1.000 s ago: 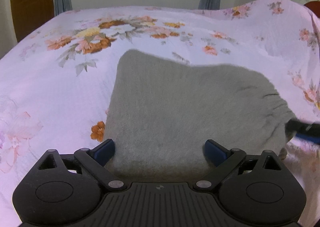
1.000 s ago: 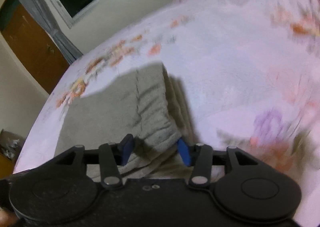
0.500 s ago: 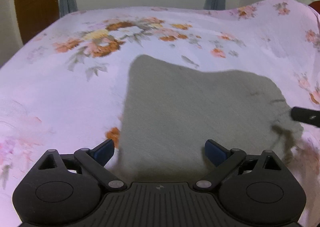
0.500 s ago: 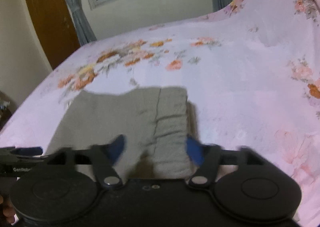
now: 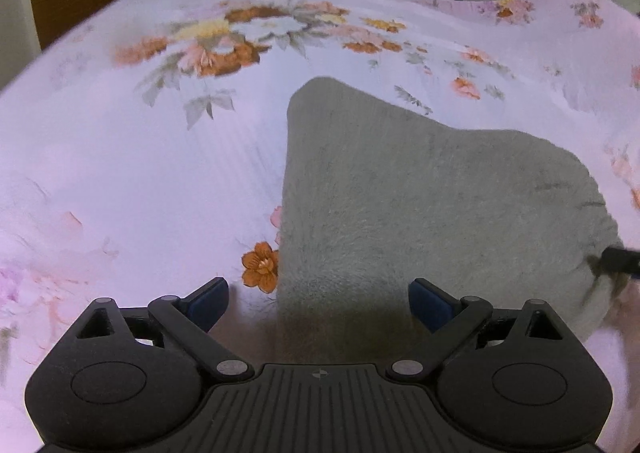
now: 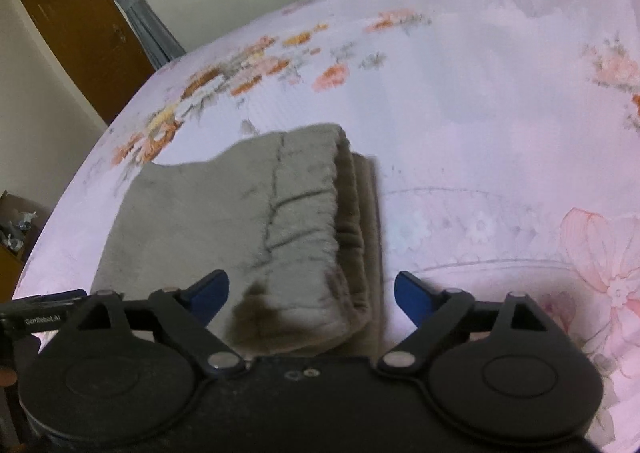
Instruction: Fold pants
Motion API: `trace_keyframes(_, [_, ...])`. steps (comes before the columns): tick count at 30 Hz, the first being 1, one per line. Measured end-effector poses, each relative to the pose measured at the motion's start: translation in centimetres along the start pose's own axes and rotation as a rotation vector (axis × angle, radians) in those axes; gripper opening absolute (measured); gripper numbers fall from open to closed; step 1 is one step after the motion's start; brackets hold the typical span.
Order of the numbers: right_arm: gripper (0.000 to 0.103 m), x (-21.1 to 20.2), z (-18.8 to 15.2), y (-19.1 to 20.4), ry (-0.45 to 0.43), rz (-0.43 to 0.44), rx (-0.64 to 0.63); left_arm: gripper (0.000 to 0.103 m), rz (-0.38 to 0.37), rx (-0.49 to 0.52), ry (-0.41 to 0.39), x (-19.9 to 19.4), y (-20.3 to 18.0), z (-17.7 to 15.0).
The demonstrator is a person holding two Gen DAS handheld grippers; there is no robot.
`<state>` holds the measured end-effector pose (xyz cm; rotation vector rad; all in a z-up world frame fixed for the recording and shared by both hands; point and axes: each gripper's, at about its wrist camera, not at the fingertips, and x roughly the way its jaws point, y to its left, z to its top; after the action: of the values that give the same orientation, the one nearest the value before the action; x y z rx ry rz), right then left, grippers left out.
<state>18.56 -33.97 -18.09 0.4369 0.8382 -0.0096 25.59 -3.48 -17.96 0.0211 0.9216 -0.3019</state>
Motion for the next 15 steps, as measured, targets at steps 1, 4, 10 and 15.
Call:
trace_keyframes(1, [0.091, 0.5, 0.1, -0.3, 0.018, 0.008, 0.011, 0.096, -0.015, -0.014, 0.007, 0.3, 0.3, 0.0])
trace_keyframes(4, [0.095, 1.8, 0.2, -1.3, 0.059, 0.040, 0.043, 0.096, -0.055, -0.045, 0.026, 1.3, 1.2, 0.1])
trace_keyframes(10, [0.099, 3.7, 0.4, -2.2, 0.090, 0.106, 0.059, 0.096, -0.125, -0.062, 0.046, 2.9, 1.5, 0.5])
trace_keyframes(15, [0.090, 4.3, 0.9, -2.7, 0.099, 0.184, 0.037, 0.080, -0.223, -0.074, 0.063, 3.8, 1.2, 0.9])
